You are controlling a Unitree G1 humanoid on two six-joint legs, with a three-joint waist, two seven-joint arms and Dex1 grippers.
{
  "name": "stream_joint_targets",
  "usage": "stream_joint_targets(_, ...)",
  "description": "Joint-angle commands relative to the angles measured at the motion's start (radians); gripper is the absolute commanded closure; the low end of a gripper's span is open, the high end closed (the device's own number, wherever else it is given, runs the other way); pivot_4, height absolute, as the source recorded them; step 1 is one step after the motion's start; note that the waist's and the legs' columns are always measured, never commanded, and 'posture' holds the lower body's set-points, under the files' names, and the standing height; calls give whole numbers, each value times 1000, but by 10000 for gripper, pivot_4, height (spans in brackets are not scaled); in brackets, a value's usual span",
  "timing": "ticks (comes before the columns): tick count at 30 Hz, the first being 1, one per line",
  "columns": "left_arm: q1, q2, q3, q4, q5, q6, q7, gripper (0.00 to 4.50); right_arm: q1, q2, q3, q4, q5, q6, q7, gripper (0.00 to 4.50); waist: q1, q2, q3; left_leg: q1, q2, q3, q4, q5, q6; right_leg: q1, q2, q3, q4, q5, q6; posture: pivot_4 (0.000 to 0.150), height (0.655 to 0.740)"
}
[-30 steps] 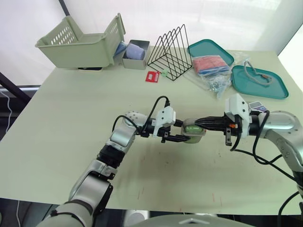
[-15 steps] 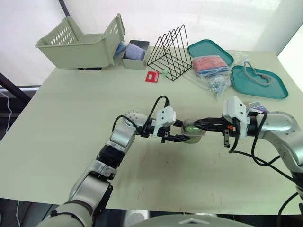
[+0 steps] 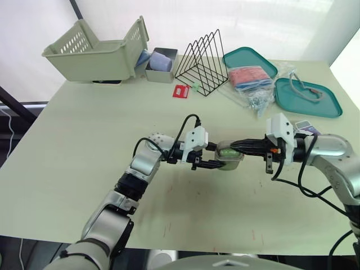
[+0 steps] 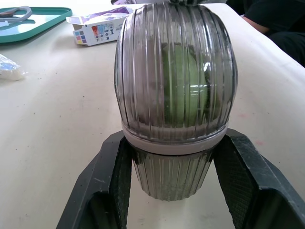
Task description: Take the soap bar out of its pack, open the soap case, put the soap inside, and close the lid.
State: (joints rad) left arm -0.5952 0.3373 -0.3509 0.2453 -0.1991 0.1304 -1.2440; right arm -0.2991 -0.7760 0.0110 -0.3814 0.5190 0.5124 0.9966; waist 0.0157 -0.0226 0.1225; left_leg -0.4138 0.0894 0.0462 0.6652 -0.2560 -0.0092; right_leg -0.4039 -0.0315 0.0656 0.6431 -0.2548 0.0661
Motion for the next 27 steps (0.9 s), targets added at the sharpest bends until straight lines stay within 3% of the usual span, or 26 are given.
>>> stream_joint_targets(1,-8,-2,12,-40,-17,-9,-15,24817,9,-32,-68,-15,5,1,-11,43884,-1,0,0,0,0,0,0,0,0,0,0,0,0,0,0,1500,7400)
stream_joint_targets(8,-14,-4,15,-32,-20,-8,-21,24817,51,-76,-119,0,25,8,24,43884,0,0,0,0,0,0,0,0,0,0,0,0,0,0,0,1500,7400)
stream_joint_targets(9,-14,-5,17,-34,-23,-3,-22,24817,79,-67,-123,-8,23,-20,32,41685,1,0,0,0,0,0,0,0,0,0,0,0,0,0,0,1500,7400)
stream_joint_targets(11,-14,-7,21,-38,-28,7,-22,24817,135,-36,-131,-24,20,-95,50,36025,1,0,0,0,0,0,0,0,0,0,0,0,0,0,0,1500,7400)
stream_joint_targets(16,-14,-7,30,-49,-39,31,-26,24817,286,15,-155,-41,57,-213,135,10584,-1,0,0,0,0,-1,0,0,0,0,0,0,0,0,0,1500,7400)
stream_joint_targets(18,-13,-6,35,-59,-51,51,-27,24817,349,24,-162,-34,68,-274,189,2443,0,0,0,0,0,-1,0,0,0,0,0,0,0,0,0,1500,7400)
stream_joint_targets(23,-23,0,65,-98,-110,154,-29,24817,402,26,-163,-18,48,-355,237,1133,-2,0,0,0,0,-1,0,0,0,0,0,0,0,0,0,1500,7400)
stream_joint_targets(27,-42,16,97,-154,-209,355,-27,24817,396,23,-157,-11,37,-375,234,1133,-2,0,0,0,0,-1,0,0,0,0,1,0,0,0,0,1500,7400)
